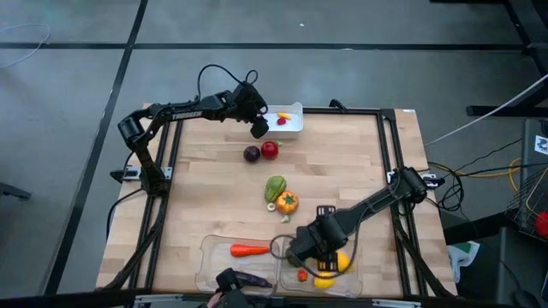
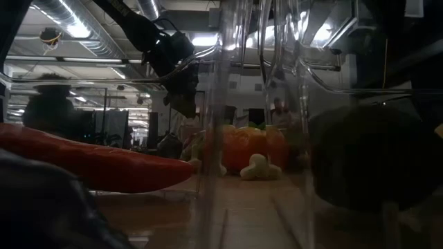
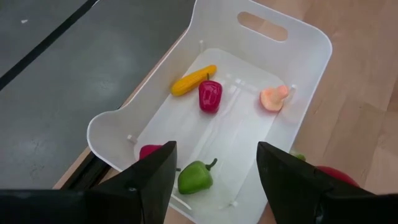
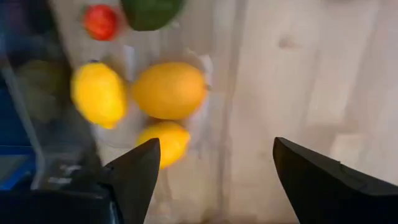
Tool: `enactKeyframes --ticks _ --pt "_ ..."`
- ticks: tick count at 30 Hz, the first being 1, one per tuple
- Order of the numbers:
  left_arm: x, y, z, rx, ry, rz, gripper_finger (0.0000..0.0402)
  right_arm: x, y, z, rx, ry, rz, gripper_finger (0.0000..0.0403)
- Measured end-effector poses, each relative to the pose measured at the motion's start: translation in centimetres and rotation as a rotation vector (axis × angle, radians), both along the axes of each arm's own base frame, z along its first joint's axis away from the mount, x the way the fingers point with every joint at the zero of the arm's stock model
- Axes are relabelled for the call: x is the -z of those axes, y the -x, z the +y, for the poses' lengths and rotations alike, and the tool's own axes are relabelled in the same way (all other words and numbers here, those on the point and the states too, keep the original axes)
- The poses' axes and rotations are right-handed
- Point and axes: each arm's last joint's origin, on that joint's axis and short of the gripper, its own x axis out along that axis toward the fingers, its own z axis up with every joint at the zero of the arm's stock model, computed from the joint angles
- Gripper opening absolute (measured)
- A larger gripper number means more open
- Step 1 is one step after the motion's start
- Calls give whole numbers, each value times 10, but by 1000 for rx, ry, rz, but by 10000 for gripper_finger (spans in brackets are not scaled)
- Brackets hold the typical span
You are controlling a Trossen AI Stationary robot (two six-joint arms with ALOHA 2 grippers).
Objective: Sort produce into baskets
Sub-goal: Put the onion into the left transparent bin
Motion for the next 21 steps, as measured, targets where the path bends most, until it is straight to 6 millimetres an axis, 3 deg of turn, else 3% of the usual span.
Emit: enactKeyframes --ticks 5,14,21 --pt "0 -5 -8 34 -6 4 219 -5 -3 -15 -22 46 -24 308" --pt "3 -17 -32 169 -22 80 219 -45 9 -44 -66 183 -208 308" --pt "-7 -26 -58 263 17 168 219 -68 13 -75 -126 247 -284 308"
